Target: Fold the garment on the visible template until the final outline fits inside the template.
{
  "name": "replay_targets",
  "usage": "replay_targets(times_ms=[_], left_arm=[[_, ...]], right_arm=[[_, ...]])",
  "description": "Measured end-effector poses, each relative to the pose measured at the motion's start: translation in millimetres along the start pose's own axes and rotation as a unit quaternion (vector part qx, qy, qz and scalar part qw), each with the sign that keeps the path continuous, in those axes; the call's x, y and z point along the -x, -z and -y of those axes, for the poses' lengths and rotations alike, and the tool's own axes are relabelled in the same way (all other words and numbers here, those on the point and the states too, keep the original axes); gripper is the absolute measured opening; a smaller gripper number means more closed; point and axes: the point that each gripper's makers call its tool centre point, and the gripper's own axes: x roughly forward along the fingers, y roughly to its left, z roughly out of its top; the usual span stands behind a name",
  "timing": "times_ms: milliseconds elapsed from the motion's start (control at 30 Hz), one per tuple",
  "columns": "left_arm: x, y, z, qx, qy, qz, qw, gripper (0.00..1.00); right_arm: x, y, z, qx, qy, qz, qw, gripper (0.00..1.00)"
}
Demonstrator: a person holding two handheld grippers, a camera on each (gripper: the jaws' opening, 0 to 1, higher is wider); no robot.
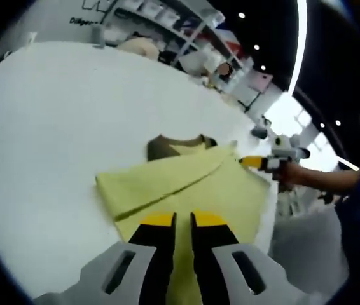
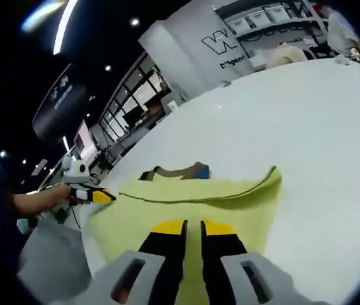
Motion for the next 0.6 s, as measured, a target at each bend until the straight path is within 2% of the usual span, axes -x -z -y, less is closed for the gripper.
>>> replay_targets(times_ms=[33, 267, 433, 467, 533, 567, 600], left_arm=[[-2, -1.9, -1.6, -0.002, 0.001, -0.002, 1.0, 0.06], [-20, -26.2, -15.2, -0.021, -0.009, 0.009, 0.9997, 0.05], [-29, -46.8, -19.4, -0.027, -0.014, 0.034, 0.999, 0.07], [-30, -57.8, -27.6, -0.027, -0.025, 0.049, 0.9981, 0.07], [-28, -77.1, -31.0, -0.021, -0.037, 0.087, 0.9953, 0.08], [-28, -80.4, -30.5, -0.016, -0.035, 0.094, 0.9948, 0.07], [-26, -90.8, -27.3, 0.001, -0.02, 0.115, 0.9932, 0.07]], right_arm=[[-3, -3.7, 8, 0.006, 0.0, -0.003, 1.0, 0.03], [-27, -22.7, 15, 0.03, -0.004, -0.01, 0.9995, 0.03], [-40, -38.4, 20, 0.035, -0.008, -0.005, 0.9994, 0.03], [-45, -47.1, 23, 0.029, -0.006, 0.004, 0.9996, 0.03], [-50, -61.1, 31, 0.008, 0.003, 0.027, 0.9996, 0.01], [-51, -64.4, 33, 0.003, 0.006, 0.034, 0.9994, 0.01], [-53, -76.4, 47, -0.026, 0.022, 0.056, 0.9979, 0.02]])
